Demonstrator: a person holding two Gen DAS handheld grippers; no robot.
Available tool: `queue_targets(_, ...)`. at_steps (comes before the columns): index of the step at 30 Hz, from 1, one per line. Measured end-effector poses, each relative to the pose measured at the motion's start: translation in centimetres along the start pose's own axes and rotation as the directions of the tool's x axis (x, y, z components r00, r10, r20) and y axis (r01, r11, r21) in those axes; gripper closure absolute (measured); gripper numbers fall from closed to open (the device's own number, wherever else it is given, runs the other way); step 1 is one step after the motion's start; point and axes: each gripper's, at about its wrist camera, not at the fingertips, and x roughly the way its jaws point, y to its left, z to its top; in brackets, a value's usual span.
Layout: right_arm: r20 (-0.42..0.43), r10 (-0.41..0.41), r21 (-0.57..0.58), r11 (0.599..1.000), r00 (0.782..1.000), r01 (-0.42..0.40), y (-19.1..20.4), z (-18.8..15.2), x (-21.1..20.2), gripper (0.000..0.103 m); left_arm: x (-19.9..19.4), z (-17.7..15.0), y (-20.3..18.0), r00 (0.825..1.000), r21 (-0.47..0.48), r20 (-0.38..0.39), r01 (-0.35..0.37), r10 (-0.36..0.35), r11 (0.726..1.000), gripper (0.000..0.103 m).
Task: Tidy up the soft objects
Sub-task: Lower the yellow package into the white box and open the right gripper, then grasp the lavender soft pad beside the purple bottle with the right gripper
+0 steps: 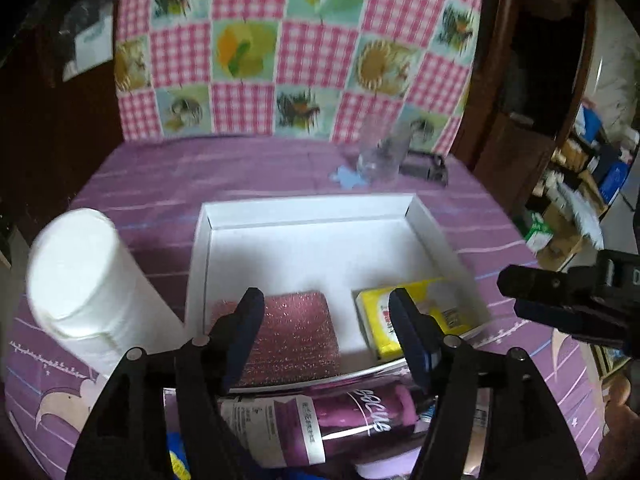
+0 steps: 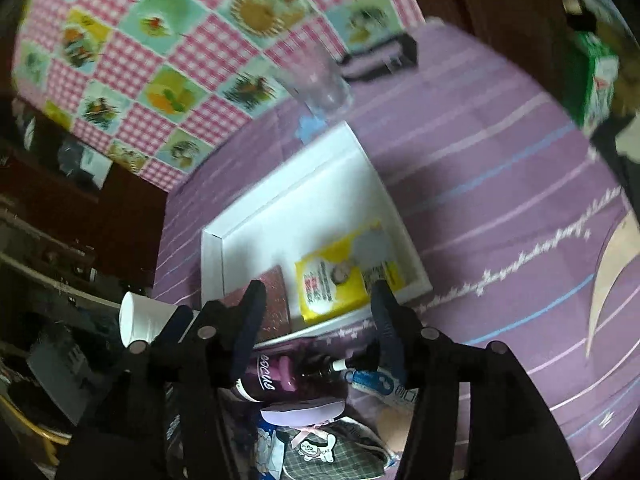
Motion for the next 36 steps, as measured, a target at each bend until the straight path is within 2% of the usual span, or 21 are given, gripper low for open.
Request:
queue_targets(4,0.039,0.016,-0.093,0.996,0.999,-0.012,1.2,-0.7,-0.9,0.046,-2.1,-0.4,1.1,0.999,-0.04,0.029,-0.023,0.024,0.999,0.036)
queue_targets(8,0.065,0.069,-0.133,0.989,0.996,-0.06,1.9,-1.9,-1.5,0.046,-3.7,-1.6,2.6,1.0,-0.071,0.024,0.006,-0.005,0.997,0.036)
queue_targets(12,0.132,0.051,-0.237,0.971,0.99,-0.019,3.0,-3.6,-2.6,0.046,-5.0,-3.3,2.7,0.999,-0.045,0.031,-0.018,0.02,0.999,0.036)
queue_targets(15,0.152,0.044,-0.305,0.952,0.987,0.004,3.2,-4.9,-3.0,0.046,-5.8,-4.7,2.7,0.999,-0.034,0.043,-0.026,0.027,0.999,0.036)
queue_targets(19,0.121,-0.067,-0.393,0.913,0.99,0.11,2.8,-7.0,-2.0,0.046,-6.2,-6.5,3.0,0.999,-0.047,0.038,-0.009,0.01,0.999,0.036)
queue_targets(22,0.157,-0.088,-0.408,0.901,0.984,0.146,1.6,-8.4,-1.6,0.046,-6.1,-7.8,3.1,0.999,-0.03,0.038,-0.003,0.004,1.0,0.036)
queue_targets(26,0.139,-0.002,-0.372,0.927,0.99,0.054,-0.3,-9.1,-0.8,0.046,-6.0,-9.2,3.0,0.999,-0.017,0.041,0.006,-0.005,1.0,0.036)
queue_targets(28,0.155,0.021,-0.365,0.93,0.988,0.037,-0.6,-9.5,-0.5,0.046,-5.7,-9.7,3.1,0.999,-0.019,0.033,0.02,-0.019,1.0,0.036)
queue_targets(30,0.167,0.092,-0.361,0.932,0.982,-0.027,-1.0,-9.7,-0.2,0.046,-5.4,-10.0,3.1,1.0,-0.006,0.029,0.01,-0.01,1.0,0.036)
queue_targets(32,0.139,0.163,-0.373,0.922,0.977,-0.1,-1.1,-9.7,0.3,0.046,-5.3,-10.0,3.3,1.0,-0.018,0.028,0.012,-0.012,1.0,0.036)
queue_targets(34,0.123,0.154,-0.364,0.926,0.98,-0.1,-1.2,-9.7,0.8,0.046,-5.1,-10.0,3.9,0.999,-0.047,0.017,0.038,-0.037,0.998,0.036)
queue_targets(36,0.127,0.131,-0.356,0.931,0.983,-0.078,-1.3,-9.6,1.0,0.046,-5.1,-10.0,4.2,1.0,-0.058,0.018,0.023,-0.022,0.998,0.036)
